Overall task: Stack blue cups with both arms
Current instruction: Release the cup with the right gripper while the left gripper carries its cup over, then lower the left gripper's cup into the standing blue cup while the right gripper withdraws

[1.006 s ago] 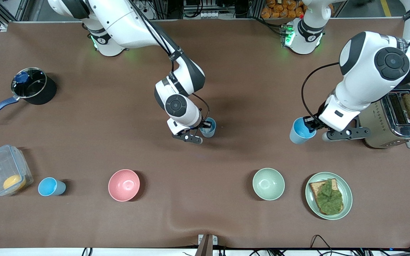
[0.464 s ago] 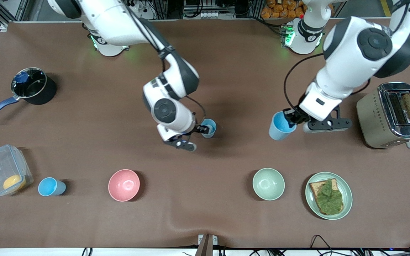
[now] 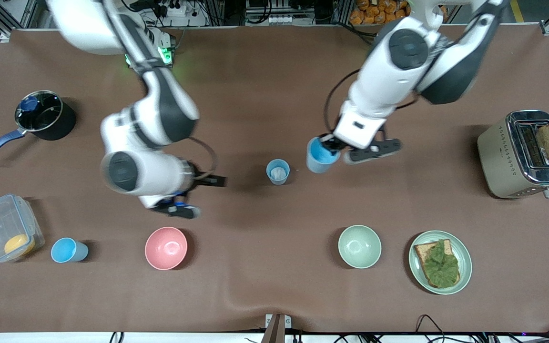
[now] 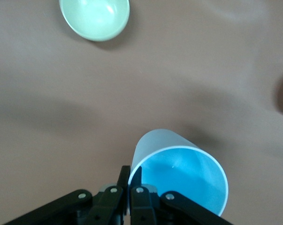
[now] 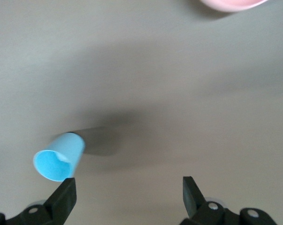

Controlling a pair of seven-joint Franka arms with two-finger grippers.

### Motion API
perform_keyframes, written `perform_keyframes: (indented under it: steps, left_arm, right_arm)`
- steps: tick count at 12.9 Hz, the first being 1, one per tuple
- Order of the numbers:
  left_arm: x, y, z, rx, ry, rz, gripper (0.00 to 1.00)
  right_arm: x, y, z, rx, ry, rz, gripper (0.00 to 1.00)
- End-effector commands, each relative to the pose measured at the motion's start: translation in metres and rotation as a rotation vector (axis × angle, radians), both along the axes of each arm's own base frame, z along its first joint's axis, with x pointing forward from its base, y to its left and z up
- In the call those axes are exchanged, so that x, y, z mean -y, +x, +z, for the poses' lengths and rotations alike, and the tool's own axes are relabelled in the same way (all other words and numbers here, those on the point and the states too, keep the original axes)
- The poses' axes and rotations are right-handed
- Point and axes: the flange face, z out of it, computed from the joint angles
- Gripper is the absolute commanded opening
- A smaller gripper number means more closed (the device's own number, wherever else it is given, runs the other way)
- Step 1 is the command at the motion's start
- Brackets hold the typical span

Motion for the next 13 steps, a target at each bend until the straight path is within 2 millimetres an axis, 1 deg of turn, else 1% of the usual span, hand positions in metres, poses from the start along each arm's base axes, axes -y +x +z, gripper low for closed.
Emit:
perform_keyframes:
  steps: [1,3,4,5,6,7,8,9,10,11,12,13]
  left_arm:
    - [0.041,0.009,-0.03,-0.007,0.015,0.044,0.0]
    - [0.078,0.001,-0.068,0.002,0.015,0.093,0.0]
    - [0.095,-0.003,-0.094,0.008,0.022,0.13,0.0]
    - [0.108,-0.01,-0.117,0.012,0.049,0.139,0.0]
    - [0.121,-0.021,-0.135,0.016,0.077,0.127,0.0]
    - [0.126,-0.026,-0.148,0.01,0.093,0.127,0.0]
    - [0.129,-0.029,-0.152,0.005,0.097,0.124,0.0]
    - [0.129,-0.031,-0.157,0.001,0.104,0.12,0.0]
    - [0.127,-0.032,-0.159,0.0,0.112,0.117,0.0]
    - [0.128,-0.032,-0.163,-0.002,0.113,0.116,0.0]
    - [0.127,-0.032,-0.164,-0.006,0.117,0.116,0.0]
    - [0.125,-0.031,-0.162,-0.003,0.119,0.119,0.0]
  right_arm:
    - [0.065,0.001,0.015,-0.03,-0.07,0.049,1.0]
    - [0.113,0.004,0.033,-0.026,-0.106,0.097,1.0]
    - [0.138,0.005,0.045,-0.02,-0.1,0.095,1.0]
    - [0.161,0.002,0.056,-0.007,-0.104,0.082,1.0]
    - [0.183,-0.003,0.067,0.007,-0.127,0.071,1.0]
    - [0.205,-0.01,0.078,0.025,-0.157,0.085,1.0]
    - [0.217,-0.016,0.09,0.063,-0.167,0.139,1.0]
    - [0.235,-0.026,0.104,0.091,-0.154,0.182,1.0]
    - [0.256,-0.039,0.121,0.128,-0.149,0.177,1.0]
    - [0.268,-0.052,0.136,0.167,-0.154,0.154,1.0]
    - [0.278,-0.062,0.151,0.199,-0.161,0.131,1.0]
    - [0.29,-0.067,0.163,0.216,-0.164,0.103,1.0]
